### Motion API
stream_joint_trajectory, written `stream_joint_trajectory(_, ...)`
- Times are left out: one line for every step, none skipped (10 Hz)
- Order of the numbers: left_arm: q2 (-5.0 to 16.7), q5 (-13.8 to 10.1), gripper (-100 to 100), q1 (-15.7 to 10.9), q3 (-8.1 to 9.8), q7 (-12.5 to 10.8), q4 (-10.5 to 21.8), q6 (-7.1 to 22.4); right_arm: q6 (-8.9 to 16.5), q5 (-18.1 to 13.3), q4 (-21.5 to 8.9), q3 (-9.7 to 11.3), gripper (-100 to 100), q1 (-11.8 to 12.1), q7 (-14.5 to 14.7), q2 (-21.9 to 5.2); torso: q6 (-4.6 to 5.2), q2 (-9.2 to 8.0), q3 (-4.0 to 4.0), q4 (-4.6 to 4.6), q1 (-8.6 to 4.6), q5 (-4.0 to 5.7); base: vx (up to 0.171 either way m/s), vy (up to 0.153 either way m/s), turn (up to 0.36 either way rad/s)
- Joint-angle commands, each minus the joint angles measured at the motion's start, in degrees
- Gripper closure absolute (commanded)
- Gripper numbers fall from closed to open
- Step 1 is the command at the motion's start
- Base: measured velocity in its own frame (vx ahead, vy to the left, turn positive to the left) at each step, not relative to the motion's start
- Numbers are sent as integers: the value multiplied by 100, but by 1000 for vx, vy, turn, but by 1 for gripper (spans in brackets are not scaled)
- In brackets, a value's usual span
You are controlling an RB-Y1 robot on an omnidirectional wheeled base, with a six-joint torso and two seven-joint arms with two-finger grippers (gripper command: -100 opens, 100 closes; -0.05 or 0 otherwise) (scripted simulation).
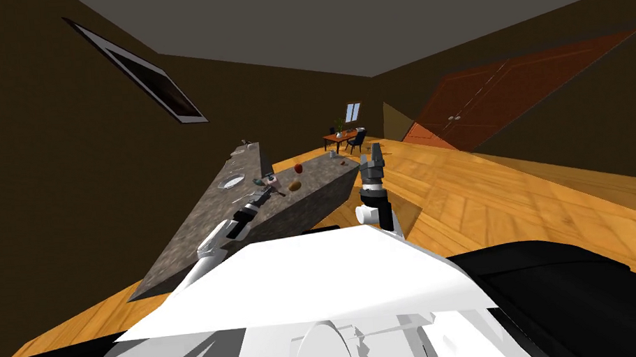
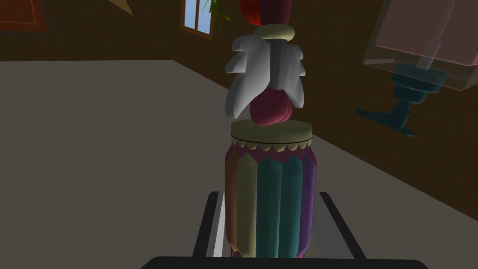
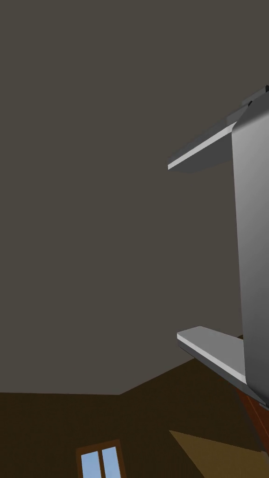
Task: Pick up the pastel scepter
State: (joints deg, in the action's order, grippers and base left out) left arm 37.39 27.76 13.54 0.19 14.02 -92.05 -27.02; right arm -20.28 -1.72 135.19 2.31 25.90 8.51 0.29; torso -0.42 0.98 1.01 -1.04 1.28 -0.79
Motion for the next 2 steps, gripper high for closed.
stream_joint_trajectory(0,0,100,0,0,0,0,0,0,0,0,0,0,0,0,0,0,0,0,0,0,0,2,5,-23)
stream_joint_trajectory(-5,2,0,-5,-7,2,-30,4,0,0,0,0,0,0,0,0,-8,-7,-4,0,7,-2,0,0,0)
